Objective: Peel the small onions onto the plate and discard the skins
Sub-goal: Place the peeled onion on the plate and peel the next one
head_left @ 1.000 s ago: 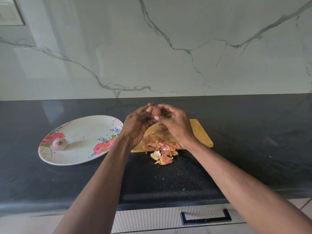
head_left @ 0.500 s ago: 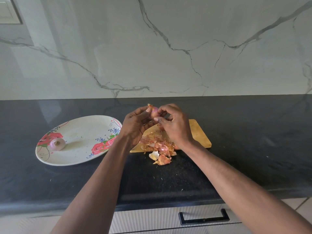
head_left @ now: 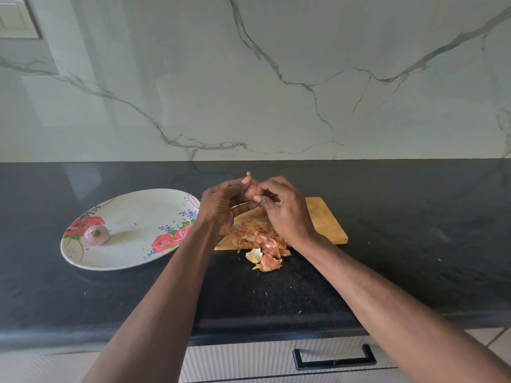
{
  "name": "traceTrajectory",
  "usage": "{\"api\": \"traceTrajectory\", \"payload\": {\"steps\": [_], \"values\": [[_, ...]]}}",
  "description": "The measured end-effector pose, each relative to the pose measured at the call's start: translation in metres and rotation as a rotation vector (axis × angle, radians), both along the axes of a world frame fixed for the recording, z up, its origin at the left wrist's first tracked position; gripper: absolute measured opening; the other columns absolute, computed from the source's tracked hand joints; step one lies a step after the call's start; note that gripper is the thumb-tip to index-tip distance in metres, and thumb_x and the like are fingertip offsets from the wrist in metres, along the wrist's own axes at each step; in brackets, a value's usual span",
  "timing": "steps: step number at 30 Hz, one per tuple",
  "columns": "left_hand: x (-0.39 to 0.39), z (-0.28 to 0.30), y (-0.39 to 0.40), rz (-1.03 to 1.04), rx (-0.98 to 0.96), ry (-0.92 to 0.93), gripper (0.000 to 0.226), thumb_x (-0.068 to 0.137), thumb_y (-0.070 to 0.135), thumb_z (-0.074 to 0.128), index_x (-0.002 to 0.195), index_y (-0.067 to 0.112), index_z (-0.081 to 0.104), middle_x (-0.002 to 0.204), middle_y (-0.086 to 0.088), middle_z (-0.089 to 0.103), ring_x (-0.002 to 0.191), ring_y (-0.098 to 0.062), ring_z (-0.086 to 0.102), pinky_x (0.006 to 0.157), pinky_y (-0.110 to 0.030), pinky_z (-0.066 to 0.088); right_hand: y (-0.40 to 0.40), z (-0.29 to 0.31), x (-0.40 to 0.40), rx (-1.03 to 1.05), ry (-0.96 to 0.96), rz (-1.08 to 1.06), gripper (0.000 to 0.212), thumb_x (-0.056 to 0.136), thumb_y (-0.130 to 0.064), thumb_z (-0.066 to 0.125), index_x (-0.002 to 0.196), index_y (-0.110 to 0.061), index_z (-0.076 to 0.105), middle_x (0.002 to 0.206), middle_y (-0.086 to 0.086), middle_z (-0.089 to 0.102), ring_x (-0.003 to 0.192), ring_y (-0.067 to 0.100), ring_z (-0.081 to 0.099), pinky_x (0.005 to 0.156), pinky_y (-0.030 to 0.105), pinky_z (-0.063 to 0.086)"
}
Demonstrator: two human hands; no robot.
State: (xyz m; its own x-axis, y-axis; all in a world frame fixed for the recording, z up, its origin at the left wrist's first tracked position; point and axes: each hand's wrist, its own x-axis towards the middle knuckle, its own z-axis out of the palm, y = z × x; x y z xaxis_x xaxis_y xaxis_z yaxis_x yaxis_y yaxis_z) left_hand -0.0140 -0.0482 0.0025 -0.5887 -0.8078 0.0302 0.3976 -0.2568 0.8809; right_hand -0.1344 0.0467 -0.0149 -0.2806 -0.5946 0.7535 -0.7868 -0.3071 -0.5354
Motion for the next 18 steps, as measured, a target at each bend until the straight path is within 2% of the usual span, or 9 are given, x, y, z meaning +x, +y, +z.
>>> {"api": "traceTrajectory", "payload": {"steps": [2,4,11,15,18], "values": [[0.0001,-0.0002,0.0000,-0.004,0.010,-0.006,0.018,0.089,0.010,0.072,0.099,-0.005,0.073,0.093,-0.020,0.072,0.083,-0.029,0.071,0.067,-0.035,0.062,-0.0009,-0.0012,-0.0007,0.010,-0.009,0.016,0.008,0.088,-0.010,0.074,0.093,-0.014,0.069,0.097,0.001,0.063,0.089,0.013,0.064,0.075,0.031,0.057],[0.0010,0.0001,0.0003,-0.005,0.019,-0.015,0.019,0.088,0.011,0.073,0.099,-0.005,0.073,0.097,-0.022,0.072,0.085,-0.031,0.071,0.069,-0.036,0.062,-0.0011,-0.0016,-0.0013,0.047,-0.008,0.022,0.014,0.089,-0.013,0.073,0.102,-0.016,0.070,0.100,0.000,0.062,0.092,0.015,0.064,0.077,0.035,0.057],[0.0035,0.0005,0.0035,0.016,0.033,-0.076,0.017,0.082,0.013,0.078,0.088,-0.001,0.073,0.085,-0.017,0.072,0.071,-0.024,0.070,0.058,-0.031,0.060,-0.0005,-0.0014,-0.0042,0.160,0.015,0.023,0.022,0.090,-0.015,0.073,0.111,-0.019,0.070,0.101,-0.002,0.061,0.095,0.012,0.058,0.081,0.027,0.052],[0.0039,0.0002,0.0032,0.029,0.049,-0.093,0.018,0.083,0.012,0.077,0.092,-0.003,0.072,0.084,-0.016,0.072,0.069,-0.024,0.070,0.057,-0.031,0.060,-0.0011,-0.0011,-0.0037,0.157,-0.001,0.023,0.021,0.090,-0.015,0.073,0.110,-0.020,0.071,0.098,-0.003,0.061,0.093,0.010,0.059,0.075,0.015,0.047],[0.0035,-0.0002,0.0030,0.040,0.070,-0.110,0.018,0.085,0.011,0.077,0.094,-0.003,0.072,0.083,-0.016,0.072,0.068,-0.023,0.071,0.056,-0.030,0.059,-0.0012,-0.0019,-0.0041,0.142,-0.003,0.021,0.019,0.088,-0.014,0.074,0.106,-0.020,0.073,0.097,-0.003,0.063,0.091,0.011,0.061,0.073,0.016,0.048]]}}
